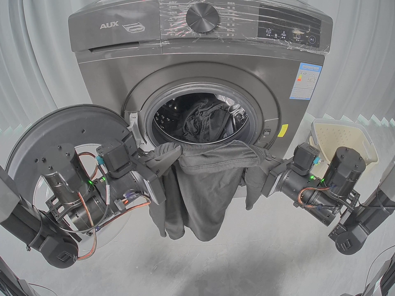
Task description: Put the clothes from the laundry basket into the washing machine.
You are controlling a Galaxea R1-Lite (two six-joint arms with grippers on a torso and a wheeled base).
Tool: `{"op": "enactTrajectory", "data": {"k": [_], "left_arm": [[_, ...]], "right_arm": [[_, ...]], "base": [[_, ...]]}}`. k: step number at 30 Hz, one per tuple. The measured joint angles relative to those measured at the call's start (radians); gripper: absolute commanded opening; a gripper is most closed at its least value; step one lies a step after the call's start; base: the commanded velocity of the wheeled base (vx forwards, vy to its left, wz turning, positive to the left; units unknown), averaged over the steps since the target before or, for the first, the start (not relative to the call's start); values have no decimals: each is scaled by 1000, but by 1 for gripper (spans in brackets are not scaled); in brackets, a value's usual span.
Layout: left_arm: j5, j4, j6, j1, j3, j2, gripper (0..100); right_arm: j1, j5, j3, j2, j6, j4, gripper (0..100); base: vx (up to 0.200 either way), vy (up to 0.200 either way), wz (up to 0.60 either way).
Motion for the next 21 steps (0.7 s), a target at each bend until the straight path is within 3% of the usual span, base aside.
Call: {"op": "enactTrajectory", "data": {"k": [6, 15, 21], "left_arm": [[7, -43, -14, 1, 2, 5, 0], [59, -130, -13, -3, -15, 63, 0], [64, -135, -14, 7, -24, 64, 0]], "right_arm": [[11, -3, 33, -53, 2, 1, 0], [4, -54, 21, -78, 4, 0, 0], [1, -62, 9, -89, 10, 0, 0]], "base": [[0, 0, 0], [0, 0, 0], [0, 0, 0]]}}
